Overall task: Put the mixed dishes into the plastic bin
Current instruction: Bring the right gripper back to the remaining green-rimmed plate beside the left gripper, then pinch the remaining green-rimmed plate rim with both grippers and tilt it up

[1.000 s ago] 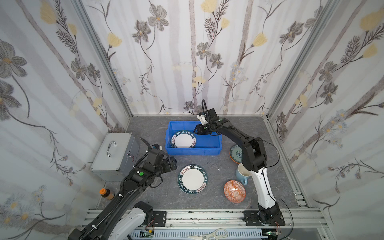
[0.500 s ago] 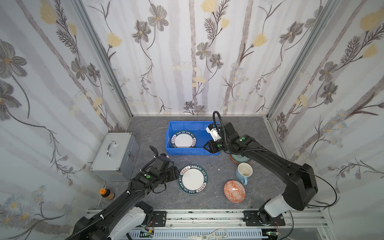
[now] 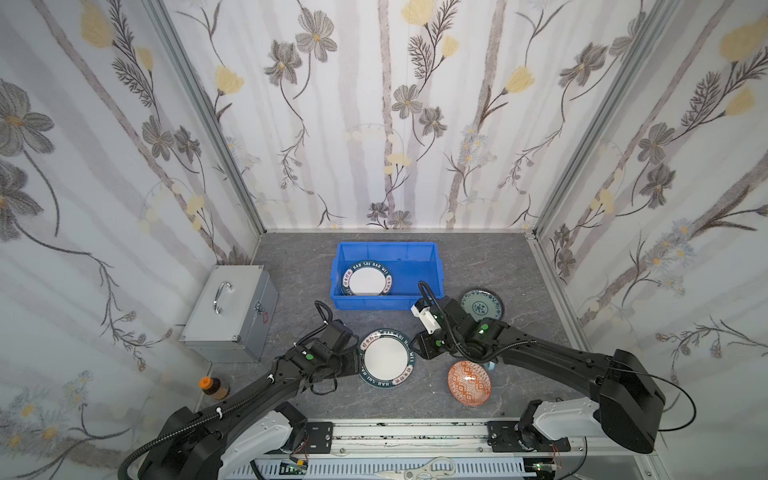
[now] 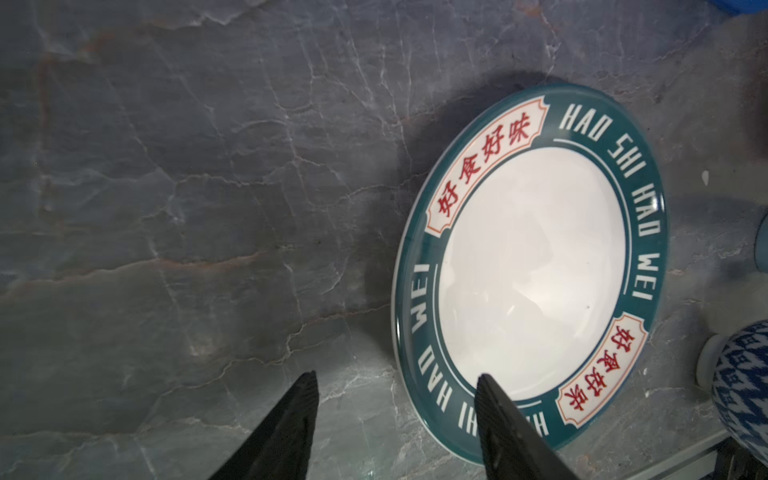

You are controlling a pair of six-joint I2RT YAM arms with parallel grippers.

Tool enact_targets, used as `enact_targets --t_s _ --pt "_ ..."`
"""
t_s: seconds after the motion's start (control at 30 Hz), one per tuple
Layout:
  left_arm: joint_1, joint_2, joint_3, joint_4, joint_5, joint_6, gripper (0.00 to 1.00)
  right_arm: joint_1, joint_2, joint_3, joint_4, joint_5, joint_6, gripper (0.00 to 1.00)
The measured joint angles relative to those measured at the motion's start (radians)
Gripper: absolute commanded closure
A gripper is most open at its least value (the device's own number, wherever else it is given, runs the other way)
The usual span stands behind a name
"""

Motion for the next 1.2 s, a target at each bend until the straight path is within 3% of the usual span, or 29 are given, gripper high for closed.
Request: enact_targets --t_s 0.37,0.9,1.2 --pt "-0.020 0.081 -0.005 0.055 -0.006 -0.014 0.58 0.011 0.177 0.056 0.003 0.059 0.011 0.60" --pt "-0.023 0.149 -0.004 0.104 -0.005 -0.010 0.70 -0.039 0.272 0.050 0.042 0.023 0.003 0.64" --pt "-0.023 0.181 0.003 0.131 -0.005 -0.005 0.73 -0.043 0.321 0.045 0.094 -0.062 0.003 0.74"
